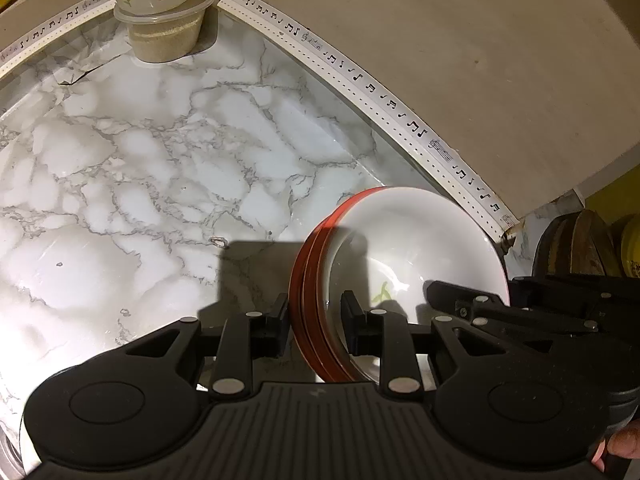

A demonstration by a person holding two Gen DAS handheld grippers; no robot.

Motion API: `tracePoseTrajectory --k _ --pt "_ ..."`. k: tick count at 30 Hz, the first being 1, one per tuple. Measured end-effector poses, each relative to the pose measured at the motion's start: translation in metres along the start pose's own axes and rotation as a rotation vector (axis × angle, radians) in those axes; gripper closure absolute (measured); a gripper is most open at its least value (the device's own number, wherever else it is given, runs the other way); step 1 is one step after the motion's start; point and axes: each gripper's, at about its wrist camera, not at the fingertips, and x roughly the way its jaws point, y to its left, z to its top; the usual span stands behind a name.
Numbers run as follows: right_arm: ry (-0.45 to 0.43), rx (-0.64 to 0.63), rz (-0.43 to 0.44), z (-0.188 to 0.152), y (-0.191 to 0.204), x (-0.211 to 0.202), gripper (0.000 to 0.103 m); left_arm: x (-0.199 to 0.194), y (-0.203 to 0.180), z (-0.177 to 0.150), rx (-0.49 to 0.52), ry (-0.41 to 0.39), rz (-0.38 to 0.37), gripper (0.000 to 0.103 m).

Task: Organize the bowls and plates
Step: 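Lift the nested bowls with both grippers and hold them above the counter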

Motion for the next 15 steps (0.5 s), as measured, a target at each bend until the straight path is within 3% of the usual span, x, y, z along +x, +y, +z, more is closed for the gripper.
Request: tracePoseTrajectory --k 15 --pt "-0.013 0.000 0.019 0.0034 -0.0012 -0.0026 0.085 -0.0037 0.0061 0.0019 -0.013 -0.021 0.004 0.082"
